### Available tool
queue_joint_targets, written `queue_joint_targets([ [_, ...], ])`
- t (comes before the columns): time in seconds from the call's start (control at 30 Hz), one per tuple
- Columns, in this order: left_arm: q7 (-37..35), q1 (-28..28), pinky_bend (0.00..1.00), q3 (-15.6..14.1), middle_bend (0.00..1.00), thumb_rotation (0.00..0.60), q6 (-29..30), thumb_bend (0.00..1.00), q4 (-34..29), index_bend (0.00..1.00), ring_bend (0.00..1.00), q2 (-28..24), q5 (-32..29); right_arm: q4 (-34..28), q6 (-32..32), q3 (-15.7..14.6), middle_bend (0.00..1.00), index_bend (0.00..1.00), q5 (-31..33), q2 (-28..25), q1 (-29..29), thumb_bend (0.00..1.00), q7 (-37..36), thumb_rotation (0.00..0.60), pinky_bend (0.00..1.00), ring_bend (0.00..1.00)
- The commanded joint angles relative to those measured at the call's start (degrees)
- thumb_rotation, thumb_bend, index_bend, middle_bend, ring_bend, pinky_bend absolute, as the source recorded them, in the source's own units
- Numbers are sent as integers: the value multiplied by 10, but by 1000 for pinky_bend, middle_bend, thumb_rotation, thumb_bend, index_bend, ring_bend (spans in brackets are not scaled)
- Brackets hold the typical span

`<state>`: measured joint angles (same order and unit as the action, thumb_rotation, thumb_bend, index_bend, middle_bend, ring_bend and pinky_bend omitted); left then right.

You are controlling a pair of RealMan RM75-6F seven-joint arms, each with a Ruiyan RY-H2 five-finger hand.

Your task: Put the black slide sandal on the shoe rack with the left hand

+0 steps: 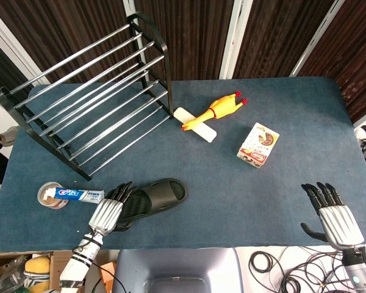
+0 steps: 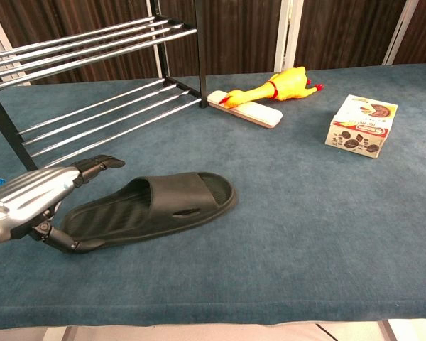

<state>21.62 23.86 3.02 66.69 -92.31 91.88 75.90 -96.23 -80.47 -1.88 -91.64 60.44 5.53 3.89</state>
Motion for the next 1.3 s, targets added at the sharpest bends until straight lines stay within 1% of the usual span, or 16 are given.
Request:
queue_joint_targets([
  [0.03, -1, 0, 165, 0, 0, 549, -2, 229, 3, 0, 0, 2, -4, 0, 1, 0, 102, 0, 1, 0, 0, 172, 0, 600, 0, 0],
  [0.3, -5, 5, 165, 8, 0, 551, -12, 227, 13, 0, 0, 7, -24, -2, 1, 0, 103, 0, 0, -1, 1, 171, -1, 600, 0, 0],
  [0.6, -14, 13, 172, 20, 0, 555, -39, 227, 30, 0, 0, 10, -70, -1, 1, 0, 103, 0, -1, -2, 1, 172, -3, 600, 0, 0],
  [0.73, -17, 14, 195, 21, 0, 554, -41, 227, 36, 0, 0, 13, -77, -1, 0, 1, 102, 0, 1, -3, 0, 172, -4, 600, 0, 0],
  [0.87, -18, 16, 242, 18, 0, 557, -48, 228, 32, 0, 15, 10, -86, -1, 0, 1, 102, 0, 1, -3, 0, 172, -4, 600, 0, 0],
  [0.93, -18, 16, 282, 16, 10, 565, -52, 230, 29, 0, 61, 7, -88, -1, 1, 0, 102, 0, 0, -3, 0, 172, -3, 600, 0, 0],
  [0.97, -18, 17, 313, 15, 35, 568, -53, 233, 27, 0, 99, 6, -89, -1, 1, 0, 102, 0, 0, -2, 0, 172, -3, 600, 0, 0],
  [1.03, -20, 17, 395, 15, 128, 569, -54, 244, 26, 16, 194, 5, -92, -1, 1, 0, 102, 0, 0, -2, 0, 172, -2, 600, 0, 0],
  [1.1, -18, 18, 493, 14, 234, 571, -55, 260, 27, 82, 297, 6, -95, -2, 2, 0, 102, 0, 0, -2, 0, 172, -1, 600, 0, 0],
  [1.2, -10, 19, 614, 14, 391, 595, -50, 275, 34, 209, 446, 11, -98, -2, 2, 0, 102, 0, 0, -2, 0, 172, 0, 600, 0, 0],
  [1.23, -8, 19, 649, 14, 420, 599, -50, 277, 37, 235, 473, 13, -100, -2, 2, 0, 102, 0, 0, -2, 0, 172, 0, 600, 0, 0],
  [1.3, -2, 20, 765, 14, 511, 600, -51, 287, 40, 310, 560, 15, -106, -2, 2, 0, 102, 0, 0, -2, 0, 172, -1, 600, 0, 0],
])
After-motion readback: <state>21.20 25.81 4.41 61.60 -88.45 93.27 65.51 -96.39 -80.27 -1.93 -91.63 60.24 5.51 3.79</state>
